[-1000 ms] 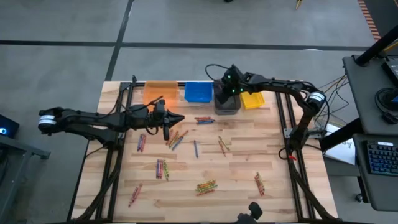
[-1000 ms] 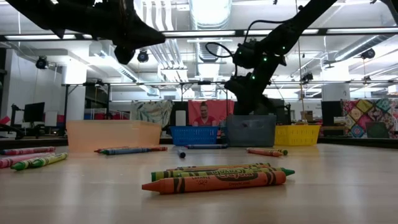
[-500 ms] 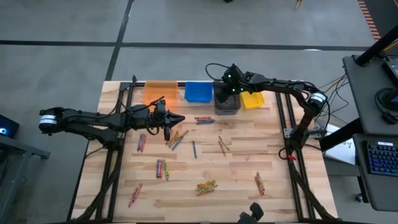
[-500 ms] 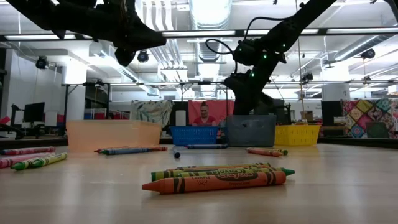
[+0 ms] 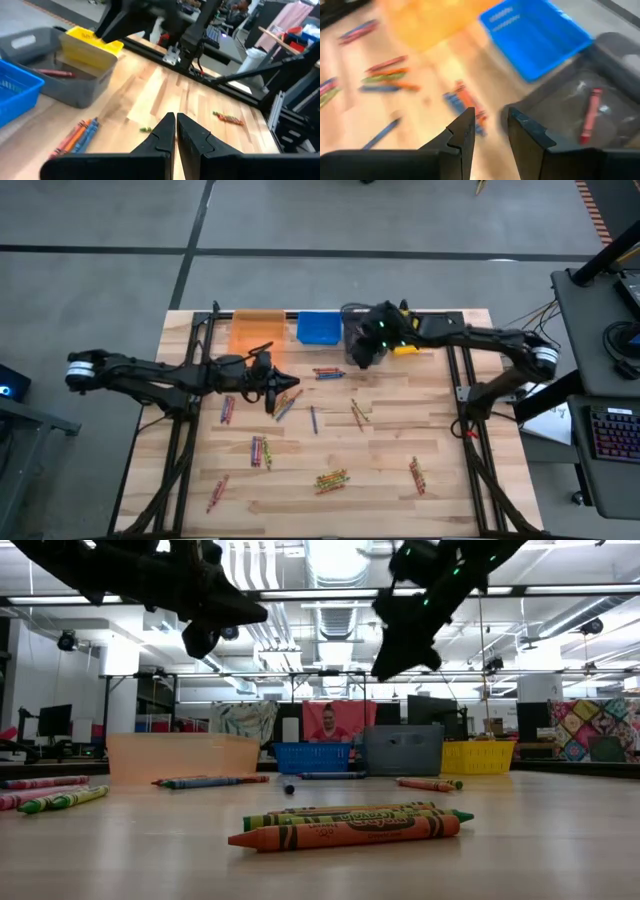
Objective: Sort crayons
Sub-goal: Put the blue crayon into the orange bin
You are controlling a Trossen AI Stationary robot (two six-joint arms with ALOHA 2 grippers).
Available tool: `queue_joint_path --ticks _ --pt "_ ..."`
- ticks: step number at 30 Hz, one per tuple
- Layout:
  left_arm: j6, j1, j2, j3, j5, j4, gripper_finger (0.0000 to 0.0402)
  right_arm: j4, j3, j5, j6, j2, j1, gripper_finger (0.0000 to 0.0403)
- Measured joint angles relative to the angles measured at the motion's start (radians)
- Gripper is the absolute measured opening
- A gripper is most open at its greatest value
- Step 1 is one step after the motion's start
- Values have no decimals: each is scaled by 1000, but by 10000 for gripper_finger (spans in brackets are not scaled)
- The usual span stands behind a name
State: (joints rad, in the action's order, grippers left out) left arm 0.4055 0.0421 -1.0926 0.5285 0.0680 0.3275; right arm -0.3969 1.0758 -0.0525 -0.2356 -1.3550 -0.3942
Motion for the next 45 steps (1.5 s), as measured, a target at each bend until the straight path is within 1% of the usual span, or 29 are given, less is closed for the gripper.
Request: queue_joint_path --ticks 4,7,10,15,20,23,29,32,34,36,41,45 --pt "25 -25 -10 0 -8 -39 0 32 -68 0 -22 92 118 105" --pt "53 -47 -13 0 -6 -111 0 37 -108 0 -40 147 210 105" --pt "76 -80 -20 0 22 -149 0 38 -139 2 -54 187 297 105" --pt "115 -117 -25 0 31 -154 0 35 -163 3 -60 219 424 105" --pt "189 -125 -23 0 34 -180 0 30 -165 2 -62 220 506 105" --pt "235 -135 -26 0 38 -222 0 17 -165 1 -86 220 535 105" --pt "317 -165 -61 1 39 -241 0 -92 -168 3 -95 221 553 105" --pt "350 -173 -94 30 39 -249 0 -102 -185 34 -94 221 552 105" --pt "346 -177 -120 72 38 -276 0 -99 -196 62 -87 221 551 105" --pt "325 -180 -147 127 36 -373 0 -99 -211 80 -83 221 551 105" --pt "293 -181 -237 268 38 -705 0 -98 -232 82 -81 221 551 105" --pt "219 -195 -305 324 41 -800 0 -87 -234 96 -78 221 551 105"
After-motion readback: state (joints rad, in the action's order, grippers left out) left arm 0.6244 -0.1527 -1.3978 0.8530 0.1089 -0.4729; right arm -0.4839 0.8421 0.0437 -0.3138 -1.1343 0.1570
